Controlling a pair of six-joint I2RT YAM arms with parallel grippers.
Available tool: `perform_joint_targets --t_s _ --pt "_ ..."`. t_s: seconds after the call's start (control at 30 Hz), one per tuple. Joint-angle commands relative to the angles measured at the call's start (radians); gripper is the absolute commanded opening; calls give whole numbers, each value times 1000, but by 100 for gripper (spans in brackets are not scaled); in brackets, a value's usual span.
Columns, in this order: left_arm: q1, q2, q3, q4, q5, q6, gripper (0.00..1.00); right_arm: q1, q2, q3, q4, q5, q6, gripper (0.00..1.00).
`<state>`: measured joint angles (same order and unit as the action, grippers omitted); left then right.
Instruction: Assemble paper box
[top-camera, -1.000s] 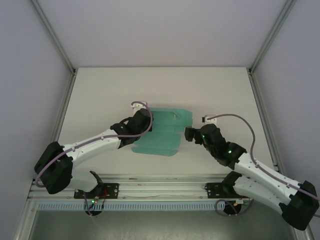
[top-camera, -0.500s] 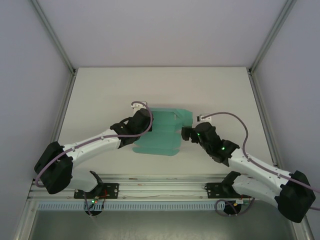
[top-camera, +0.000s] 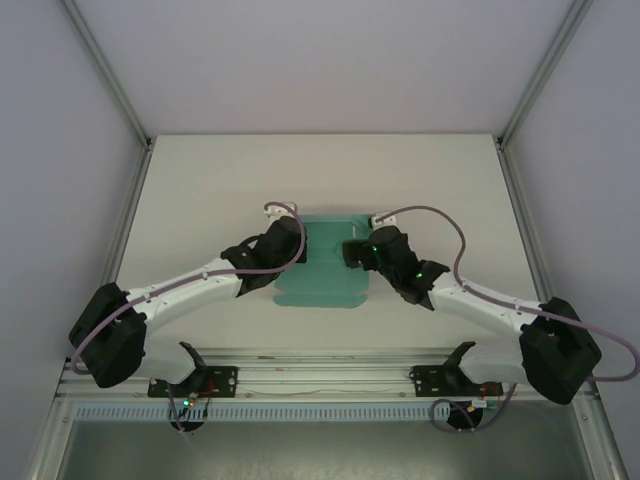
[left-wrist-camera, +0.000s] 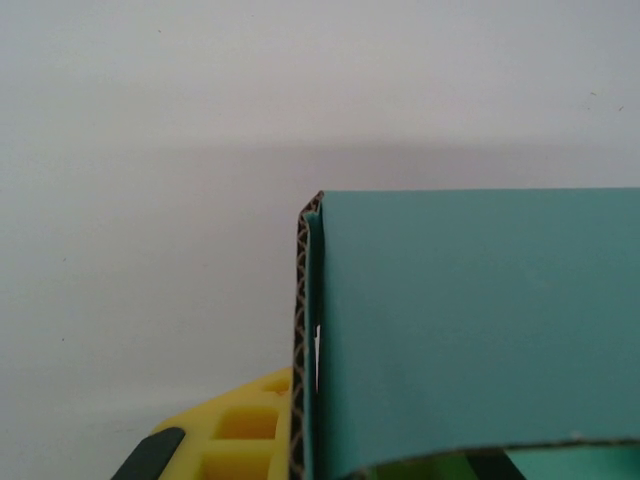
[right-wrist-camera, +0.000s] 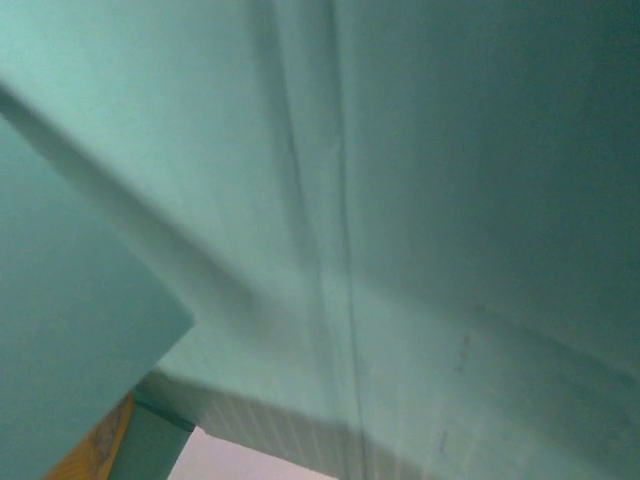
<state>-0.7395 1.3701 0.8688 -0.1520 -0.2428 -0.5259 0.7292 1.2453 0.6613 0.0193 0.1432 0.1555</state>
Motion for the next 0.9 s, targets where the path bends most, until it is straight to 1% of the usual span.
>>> perform_joint_targets --t_s 0.0,0.07,0.17,0.37,0.47,0.5,0.57,0.63,0.67,0.73,0.8,0.87 --pt "-4 9 24 21 24 -20 0 -4 13 30 23 85 -7 100" --pt "-4 6 24 11 18 -46 0 -4 -12 28 6 74 -12 100" --pt "-4 -4 14 9 5 -46 0 -4 -88 4 -29 36 -12 100" --pt "0 -38 -14 6 -24 -31 0 -5 -430 -58 -210 -25 -48 100" --pt "1 -54 -23 12 -21 -32 0 -51 -590 -58 -294 -108 -61 100" --pt "2 -60 -28 17 -18 -4 0 -89 -628 -50 -322 -161 -53 100" --pt "4 -68 -31 21 -18 2 0 -170 -657 -24 -373 -261 -32 98" --pt "3 -74 -34 26 -12 9 0 -267 -641 -3 -409 -362 -14 96" --pt "4 -77 -35 29 -8 12 0 -317 -620 6 -418 -434 -12 93" --pt "5 -78 -36 37 7 27 0 -434 -557 15 -402 -639 -18 86" --pt "5 -78 -31 42 23 42 0 -529 -482 16 -339 -881 -46 80" --pt "7 -78 -28 41 30 50 0 -576 -405 34 -300 -1013 -86 72"
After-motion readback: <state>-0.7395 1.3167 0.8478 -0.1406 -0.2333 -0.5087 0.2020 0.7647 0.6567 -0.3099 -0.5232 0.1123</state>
